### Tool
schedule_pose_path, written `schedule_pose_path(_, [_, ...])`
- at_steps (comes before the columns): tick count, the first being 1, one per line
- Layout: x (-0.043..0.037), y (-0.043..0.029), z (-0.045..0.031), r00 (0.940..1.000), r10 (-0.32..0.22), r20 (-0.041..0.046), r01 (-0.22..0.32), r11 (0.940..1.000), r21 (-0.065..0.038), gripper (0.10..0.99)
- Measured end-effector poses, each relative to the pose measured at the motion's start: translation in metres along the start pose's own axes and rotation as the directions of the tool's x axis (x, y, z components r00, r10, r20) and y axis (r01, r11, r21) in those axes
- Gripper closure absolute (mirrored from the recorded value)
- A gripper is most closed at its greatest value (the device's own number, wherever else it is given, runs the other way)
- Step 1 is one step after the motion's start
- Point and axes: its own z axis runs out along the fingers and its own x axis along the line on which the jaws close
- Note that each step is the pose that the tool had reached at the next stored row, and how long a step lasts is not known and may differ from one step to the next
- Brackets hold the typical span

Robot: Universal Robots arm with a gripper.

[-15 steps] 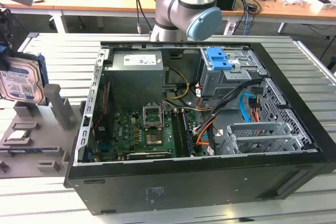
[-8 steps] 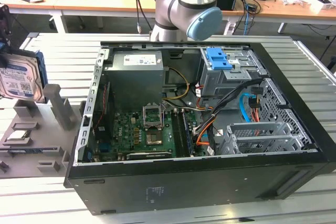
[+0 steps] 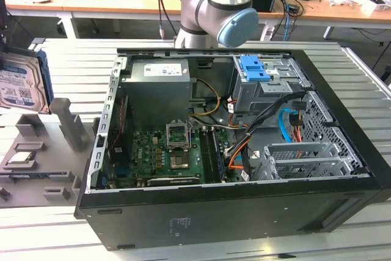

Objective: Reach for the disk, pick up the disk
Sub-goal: 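Pick up the disk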

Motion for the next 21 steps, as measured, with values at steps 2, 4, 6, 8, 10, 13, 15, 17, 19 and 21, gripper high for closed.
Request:
schedule_pose_path(2, [0.0, 0.0002, -0.005, 1.0, 0.0, 0.0, 0.0, 1.0, 0.0, 0.714])
schedule_pose_path(4, [0.0, 0.0004, -0.0099, 1.0, 0.0, 0.0001, 0.0, 1.0, 0.0, 0.714])
schedule_pose_path(6, [0.0, 0.0005, -0.0135, 1.0, 0.0, 0.0, 0.0, 1.0, 0.0, 0.714])
schedule_pose_path(8, [0.0, 0.0006, -0.0168, 1.0, 0.0, 0.0, 0.0, 1.0, 0.0, 0.714])
schedule_pose_path(10, [0.0, 0.0008, -0.0202, 1.0, 0.0, 0.0001, 0.0, 1.0, 0.0, 0.714])
schedule_pose_path(13, [0.0, 0.0011, -0.0281, 1.0, 0.0, 0.0, 0.0, 1.0, 0.0, 0.714])
schedule_pose_path(15, [0.0, 0.0012, -0.0309, 1.0, 0.0, 0.0, 0.0, 1.0, 0.0, 0.714])
schedule_pose_path(17, [0.0, 0.0014, -0.0363, 1.0, 0.0, 0.0001, 0.0, 1.0, 0.0, 0.714])
schedule_pose_path(19, [0.0, 0.0015, -0.041, 1.0, 0.0, 0.0, 0.0, 1.0, 0.0, 0.714])
schedule_pose_path(21, [0.0, 0.0017, -0.044, 1.0, 0.0, 0.0001, 0.0, 1.0, 0.0, 0.714])
